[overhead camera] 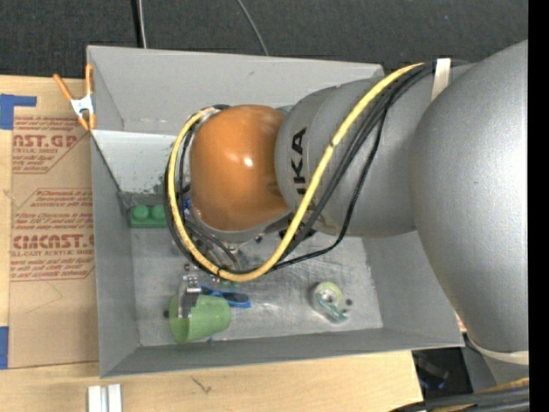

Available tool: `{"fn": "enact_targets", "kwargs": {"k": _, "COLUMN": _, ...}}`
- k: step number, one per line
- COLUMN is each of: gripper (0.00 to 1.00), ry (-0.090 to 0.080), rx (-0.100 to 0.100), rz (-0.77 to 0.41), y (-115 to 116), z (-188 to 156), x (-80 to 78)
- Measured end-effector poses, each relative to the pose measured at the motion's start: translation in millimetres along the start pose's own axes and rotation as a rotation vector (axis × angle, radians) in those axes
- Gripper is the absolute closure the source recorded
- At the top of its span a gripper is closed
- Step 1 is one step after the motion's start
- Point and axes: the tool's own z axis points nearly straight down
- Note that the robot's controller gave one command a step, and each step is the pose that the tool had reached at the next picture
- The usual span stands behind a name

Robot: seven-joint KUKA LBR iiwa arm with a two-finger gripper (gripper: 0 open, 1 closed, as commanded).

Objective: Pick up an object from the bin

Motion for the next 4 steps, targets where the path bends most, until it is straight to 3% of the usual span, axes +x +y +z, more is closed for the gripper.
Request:
{"fn": "enact_targets", "kwargs": {"k": 1, "gripper": 0.00, "ry": -0.003, "rx": 0.001, "rz": -0.358, "y": -21.3, "z": 52.2, "x": 19.8}}
{"fn": "enact_targets", "kwargs": {"k": 3, "gripper": 0.00, "ry": -0.009, "rx": 0.001, "rz": -0.998, "y": -11.5, "z": 52.6, "x": 11.0}}
{"fn": "enact_targets", "kwargs": {"k": 4, "gripper": 0.00, "ry": -0.009, "rx": 0.005, "rz": -1.253, "y": 2.9, "z": 88.8, "x": 6.5}}
